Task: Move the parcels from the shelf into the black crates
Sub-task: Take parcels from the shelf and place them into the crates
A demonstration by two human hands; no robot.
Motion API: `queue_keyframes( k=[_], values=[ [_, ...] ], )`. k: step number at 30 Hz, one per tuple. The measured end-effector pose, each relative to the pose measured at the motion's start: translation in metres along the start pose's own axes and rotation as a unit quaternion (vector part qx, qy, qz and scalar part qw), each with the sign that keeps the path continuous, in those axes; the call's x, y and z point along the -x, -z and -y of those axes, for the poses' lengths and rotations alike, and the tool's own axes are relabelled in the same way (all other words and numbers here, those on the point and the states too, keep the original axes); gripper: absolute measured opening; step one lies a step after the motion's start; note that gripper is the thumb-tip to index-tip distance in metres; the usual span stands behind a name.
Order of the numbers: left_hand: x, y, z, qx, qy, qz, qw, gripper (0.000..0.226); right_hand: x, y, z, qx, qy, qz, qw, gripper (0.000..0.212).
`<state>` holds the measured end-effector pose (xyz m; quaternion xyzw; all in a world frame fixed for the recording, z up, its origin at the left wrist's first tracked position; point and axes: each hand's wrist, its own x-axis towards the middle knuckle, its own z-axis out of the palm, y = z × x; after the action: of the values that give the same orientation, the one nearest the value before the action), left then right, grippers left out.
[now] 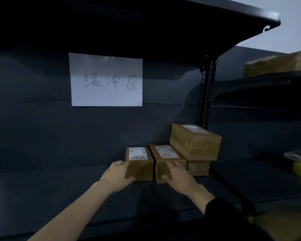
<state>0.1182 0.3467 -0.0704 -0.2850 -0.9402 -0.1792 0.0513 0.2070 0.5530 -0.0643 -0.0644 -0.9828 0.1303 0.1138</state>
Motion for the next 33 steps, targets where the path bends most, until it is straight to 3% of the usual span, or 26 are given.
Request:
queue_keyframes(
  k=[11, 14, 19, 21, 25, 27, 29, 33],
  values=[
    [-0.061, -0.02, 0.033, 0.111, 0.004, -0.012, 0.994, 0.046, -0.017, -0.018, -0.051, -0.037, -0.105, -0.124, 0.986, 0.046],
    [-0.068, -0.03, 0.03, 0.144, 0.008, -0.019, 0.989, 0.045, -0.022, -0.023, -0.068, -0.062, -0.139, -0.127, 0.98, 0.043],
    [-0.074, -0.043, 0.026, 0.26, 0.052, -0.012, 0.964, 0.052, -0.037, -0.033, -0.073, -0.195, -0.163, -0.086, 0.963, 0.05],
    [-0.074, -0.047, 0.025, 0.311, 0.074, -0.004, 0.947, 0.058, -0.041, -0.036, -0.071, -0.259, -0.163, -0.081, 0.948, 0.052],
    [-0.074, -0.05, 0.031, 0.401, 0.101, 0.001, 0.91, 0.103, -0.044, -0.043, -0.067, -0.348, -0.168, -0.09, 0.918, 0.051],
    [-0.073, -0.05, 0.038, 0.415, 0.117, -0.008, 0.902, 0.109, -0.043, -0.047, -0.065, -0.373, -0.158, -0.095, 0.909, 0.046],
    [-0.066, -0.045, 0.039, 0.43, 0.139, -0.016, 0.892, 0.103, -0.041, -0.05, -0.06, -0.396, -0.14, -0.091, 0.903, 0.038],
    [-0.051, -0.036, 0.047, 0.445, 0.19, -0.087, 0.871, 0.062, -0.042, -0.059, -0.044, -0.42, -0.095, -0.069, 0.9, 0.029]
  ],
)
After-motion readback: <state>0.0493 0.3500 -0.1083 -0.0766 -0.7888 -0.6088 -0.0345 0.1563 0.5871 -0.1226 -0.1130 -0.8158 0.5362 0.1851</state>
